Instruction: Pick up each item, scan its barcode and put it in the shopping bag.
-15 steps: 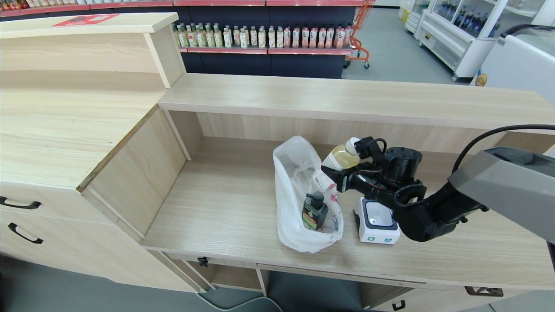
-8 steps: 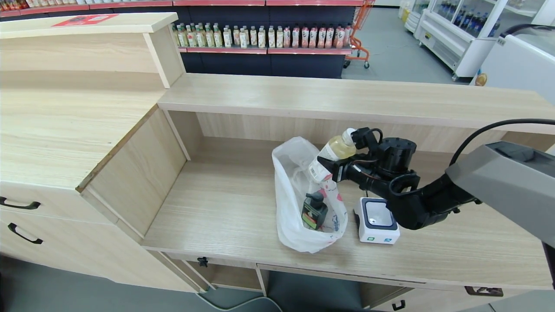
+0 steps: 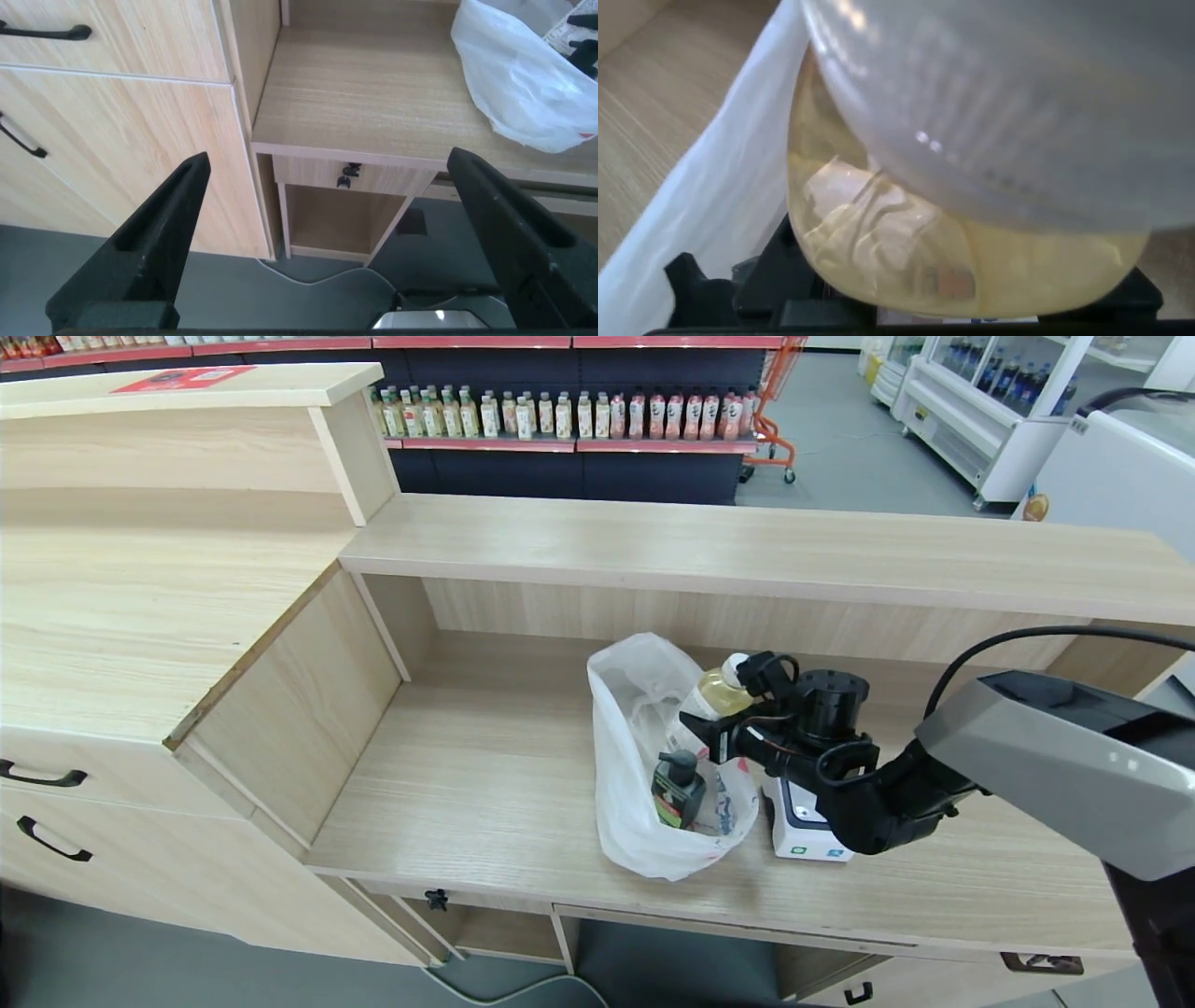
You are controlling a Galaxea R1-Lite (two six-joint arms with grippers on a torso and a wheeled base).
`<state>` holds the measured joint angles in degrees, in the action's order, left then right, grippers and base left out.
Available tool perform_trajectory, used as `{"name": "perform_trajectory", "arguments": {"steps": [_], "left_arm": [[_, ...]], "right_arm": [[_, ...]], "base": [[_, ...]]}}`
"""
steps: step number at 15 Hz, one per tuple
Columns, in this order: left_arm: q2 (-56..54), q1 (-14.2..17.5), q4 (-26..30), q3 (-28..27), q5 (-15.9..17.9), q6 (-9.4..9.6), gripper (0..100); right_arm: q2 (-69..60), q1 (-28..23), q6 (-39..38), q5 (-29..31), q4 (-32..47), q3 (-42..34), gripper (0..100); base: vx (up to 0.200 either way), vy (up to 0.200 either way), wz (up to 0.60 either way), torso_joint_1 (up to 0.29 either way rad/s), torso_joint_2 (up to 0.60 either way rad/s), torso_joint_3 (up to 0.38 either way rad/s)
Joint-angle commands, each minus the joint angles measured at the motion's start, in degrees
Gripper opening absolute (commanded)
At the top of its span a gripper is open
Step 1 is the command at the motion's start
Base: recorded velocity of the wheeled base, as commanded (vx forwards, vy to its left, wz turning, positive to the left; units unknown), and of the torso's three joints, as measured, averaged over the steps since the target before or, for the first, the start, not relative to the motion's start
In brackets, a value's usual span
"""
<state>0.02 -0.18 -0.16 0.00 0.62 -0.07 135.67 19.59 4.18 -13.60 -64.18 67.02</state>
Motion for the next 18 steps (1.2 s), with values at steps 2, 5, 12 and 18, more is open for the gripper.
{"name": "perform_trajectory", "arguments": {"steps": [2, 5, 12, 18], "left_arm": [[0.1, 0.0, 0.0, 0.0, 0.0, -0.01, 100], [0.1, 0.0, 0.0, 0.0, 0.0, -0.01, 100], [0.0, 0.0, 0.0, 0.0, 0.0, -0.01, 100], [0.0, 0.0, 0.0, 0.0, 0.0, -0.01, 100]], "right_arm": [[3.0, -0.3, 2.1, -0.3, -2.1, -0.1, 0], [4.9, -0.9, 4.2, -0.5, -4.0, 0.2, 0], [5.2, -1.1, 4.2, -0.4, -5.1, -0.1, 100], [-17.7, -3.2, 3.6, -0.5, -4.5, -16.0, 100]], "base": [[0.0, 0.0, 0.0, 0.0, 0.0, 0.0], [0.0, 0.0, 0.0, 0.0, 0.0, 0.0], [0.0, 0.0, 0.0, 0.0, 0.0, 0.0], [0.0, 0.0, 0.0, 0.0, 0.0, 0.0]]}}
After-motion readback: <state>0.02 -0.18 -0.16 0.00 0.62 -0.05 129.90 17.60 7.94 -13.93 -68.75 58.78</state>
